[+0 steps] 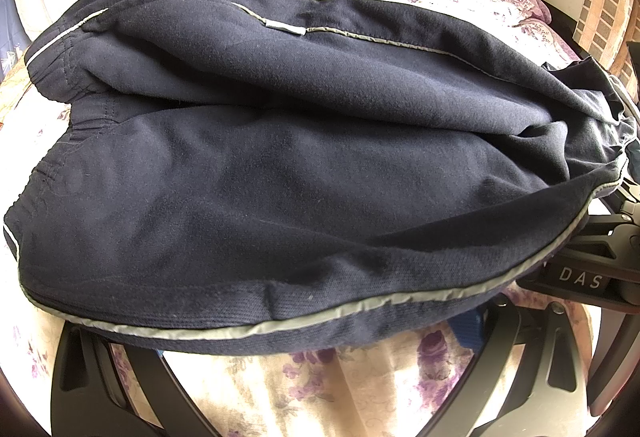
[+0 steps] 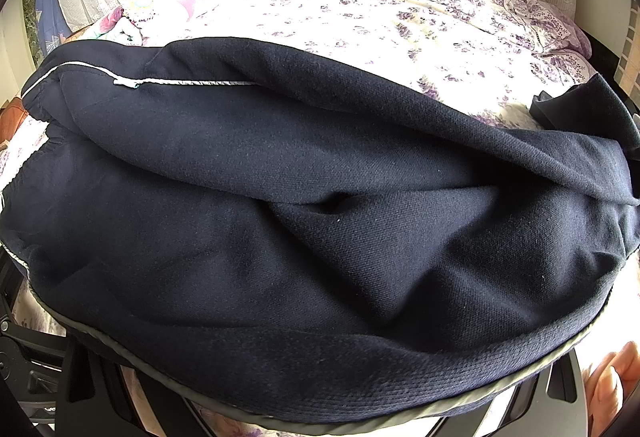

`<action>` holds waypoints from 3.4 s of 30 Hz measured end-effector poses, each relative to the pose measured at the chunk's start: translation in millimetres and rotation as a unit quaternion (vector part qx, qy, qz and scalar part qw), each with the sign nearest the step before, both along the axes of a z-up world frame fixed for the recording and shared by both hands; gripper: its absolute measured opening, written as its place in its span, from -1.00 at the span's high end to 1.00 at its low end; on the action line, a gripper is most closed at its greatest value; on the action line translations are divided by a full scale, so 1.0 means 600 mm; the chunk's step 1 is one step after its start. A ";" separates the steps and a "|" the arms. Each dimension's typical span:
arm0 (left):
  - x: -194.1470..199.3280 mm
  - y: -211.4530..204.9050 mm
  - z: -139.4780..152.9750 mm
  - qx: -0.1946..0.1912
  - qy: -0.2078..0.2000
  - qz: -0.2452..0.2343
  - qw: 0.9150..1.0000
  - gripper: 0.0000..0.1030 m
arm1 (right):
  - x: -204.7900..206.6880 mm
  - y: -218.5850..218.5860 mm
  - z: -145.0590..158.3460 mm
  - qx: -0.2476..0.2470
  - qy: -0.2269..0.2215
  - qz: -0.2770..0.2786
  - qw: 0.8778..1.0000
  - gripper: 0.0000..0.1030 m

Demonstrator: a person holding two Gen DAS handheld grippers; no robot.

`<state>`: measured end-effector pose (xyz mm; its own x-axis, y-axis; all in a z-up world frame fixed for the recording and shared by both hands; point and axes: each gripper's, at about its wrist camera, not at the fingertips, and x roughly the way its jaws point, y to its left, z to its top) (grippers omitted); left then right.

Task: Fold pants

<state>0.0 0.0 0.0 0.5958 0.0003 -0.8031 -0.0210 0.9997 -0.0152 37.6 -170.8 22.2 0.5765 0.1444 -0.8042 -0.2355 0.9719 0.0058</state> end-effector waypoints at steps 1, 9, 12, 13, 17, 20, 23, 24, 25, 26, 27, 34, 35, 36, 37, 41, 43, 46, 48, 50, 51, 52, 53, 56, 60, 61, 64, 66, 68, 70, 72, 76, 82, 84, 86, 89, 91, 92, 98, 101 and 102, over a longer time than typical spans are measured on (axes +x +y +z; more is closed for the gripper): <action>0.000 0.000 0.000 0.000 0.000 0.000 1.000 -0.92 | 0.000 0.000 0.000 0.000 0.000 0.000 1.000 -0.93; 0.000 0.000 0.000 0.000 0.000 0.000 1.000 -0.92 | 0.000 0.000 0.000 0.000 0.000 0.000 1.000 -0.93; 0.000 0.000 0.000 0.000 0.000 0.000 1.000 -0.92 | 0.000 0.000 0.000 0.000 0.000 0.000 1.000 -0.93; 0.000 0.000 0.000 0.000 0.000 0.000 1.000 -0.92 | 0.000 0.000 0.000 0.000 0.000 0.000 1.000 -0.93; 0.000 0.000 0.000 0.000 0.000 0.000 1.000 -0.92 | 0.000 0.000 0.000 0.000 0.000 0.000 1.000 -0.93; 0.000 0.000 0.000 0.000 0.000 0.000 1.000 -0.92 | 0.000 0.000 0.000 0.000 0.000 0.000 1.000 -0.93; 0.000 0.000 0.000 0.000 0.000 0.000 1.000 -0.92 | 0.000 0.000 0.000 0.000 0.000 0.000 1.000 -0.93; 0.000 0.000 0.000 0.000 0.000 0.000 1.000 -0.92 | 0.000 0.000 0.000 0.000 0.000 0.000 1.000 -0.93; 0.000 0.000 0.000 0.000 0.000 0.000 1.000 -0.92 | 0.000 0.000 0.000 0.000 0.000 0.000 1.000 -0.93; 0.000 0.000 0.000 0.000 0.000 0.000 1.000 -0.92 | 0.000 0.000 0.000 0.000 0.000 0.000 1.000 -0.93; 0.000 0.000 0.000 0.000 0.000 0.000 1.000 -0.92 | 0.000 0.000 0.000 0.000 0.000 0.000 1.000 -0.93; 0.000 0.000 0.000 0.000 0.000 0.000 1.000 -0.92 | 0.000 0.000 0.000 0.000 0.000 0.000 1.000 -0.93; 0.000 0.000 0.000 0.000 0.000 0.000 1.000 -0.92 | 0.000 0.000 0.000 0.000 0.000 0.000 1.000 -0.93; 0.000 0.000 0.000 0.000 0.000 0.000 1.000 -0.92 | 0.000 0.000 0.000 0.000 0.000 0.000 1.000 -0.93; 0.000 0.000 0.000 0.000 0.000 0.000 1.000 -0.92 | 0.000 0.000 0.000 0.000 0.000 0.000 1.000 -0.93; 0.000 0.000 0.000 0.000 0.000 0.000 1.000 -0.92 | 0.000 0.000 0.000 0.000 0.000 0.000 1.000 -0.93; 0.000 0.000 0.000 0.000 0.000 0.000 1.000 -0.92 | 0.000 0.000 0.000 0.000 0.000 0.000 1.000 -0.93; 0.000 0.000 0.000 0.000 0.000 0.000 1.000 -0.92 | 0.000 0.000 0.000 0.000 0.000 0.000 1.000 -0.93; 0.000 0.000 0.000 0.000 0.000 0.000 1.000 -0.92 | 0.000 0.000 0.000 0.000 0.000 0.000 1.000 -0.93; 0.000 0.000 0.000 0.000 0.000 0.000 1.000 -0.92 | 0.000 0.000 0.000 0.000 0.000 0.000 1.000 -0.93; 0.000 0.000 0.000 0.000 0.000 0.000 1.000 -0.92 | 0.000 0.000 0.000 0.000 0.000 0.000 1.000 -0.93; 0.000 0.000 0.000 0.000 0.000 0.000 1.000 -0.92 | 0.000 0.000 0.000 0.000 0.000 0.000 1.000 -0.93; 0.000 0.000 0.000 0.000 0.000 0.000 1.000 -0.92 | 0.000 0.000 0.000 0.000 0.000 0.000 1.000 -0.93; 0.000 0.000 0.000 0.000 0.000 0.000 1.000 -0.92 | 0.000 0.000 0.000 0.000 0.000 0.000 1.000 -0.93; 0.000 0.000 0.000 0.000 0.000 0.000 1.000 -0.92 | 0.000 0.000 0.000 0.000 0.000 0.000 1.000 -0.93; 0.000 0.000 0.000 0.000 0.000 0.000 1.000 -0.92 | 0.000 0.000 0.000 0.000 0.000 0.000 1.000 -0.93; 0.000 0.000 0.000 0.000 0.000 0.000 1.000 -0.92 | 0.000 0.000 0.000 0.000 0.000 0.000 1.000 -0.93; 0.000 0.000 0.000 0.000 0.000 0.000 1.000 -0.92 | 0.000 0.000 0.000 0.000 0.000 0.000 1.000 -0.93; 0.000 0.000 0.000 0.000 0.000 0.000 1.000 -0.92 | 0.000 0.000 0.000 0.000 0.000 0.000 1.000 -0.93; 0.000 0.000 0.000 0.000 0.000 0.000 1.000 -0.92 | 0.000 0.000 0.000 0.000 0.000 0.000 1.000 -0.93; 0.000 0.000 0.000 0.000 0.000 0.000 1.000 -0.92 | 0.000 0.000 0.000 0.000 0.000 0.000 1.000 -0.93; 0.000 0.000 0.000 0.000 0.000 0.000 1.000 -0.92 | 0.000 0.000 0.000 0.000 0.000 0.000 1.000 -0.93; 0.001 -0.001 0.000 0.001 0.000 0.002 1.000 -0.92 | 0.000 0.000 0.000 0.000 0.000 -0.001 1.000 -0.93; 0.001 -0.001 0.000 0.001 0.000 0.004 1.000 -0.92 | 0.000 0.001 0.000 -0.002 -0.001 -0.001 1.000 -0.93; 0.001 -0.007 0.001 0.000 0.001 0.005 1.000 -0.92 | 0.001 0.000 -0.001 -0.002 -0.001 -0.001 1.000 -0.93; 0.006 -0.013 0.000 0.002 0.004 0.016 1.000 -0.92 | 0.001 0.002 0.002 0.000 0.000 -0.001 1.000 -0.93; 0.007 -0.019 0.001 0.009 0.012 0.029 0.999 -0.92 | -0.001 0.001 0.002 0.003 0.000 -0.001 1.000 -0.93; 0.006 -0.020 0.003 0.009 0.018 0.035 0.999 -0.92 | -0.001 0.003 0.003 0.001 0.000 0.000 1.000 -0.93; -0.046 -0.014 0.005 -0.020 0.011 0.014 1.000 -0.92 | -0.032 -0.051 0.003 0.042 0.018 0.139 0.989 -0.93; -0.088 0.001 0.002 -0.047 -0.012 -0.017 0.999 -0.92 | -0.063 -0.121 0.010 0.123 0.042 0.174 0.976 -0.93; -0.098 0.006 0.001 -0.052 -0.012 -0.027 0.998 -0.91 | -0.076 -0.149 0.009 0.154 0.053 0.181 0.970 -0.93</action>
<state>-58.5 3.4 0.8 0.6114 -0.1158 -0.7828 0.0350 0.9922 -0.1195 -7.9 -260.1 27.8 0.3605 0.5644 -0.7426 -0.5428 0.7744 0.3250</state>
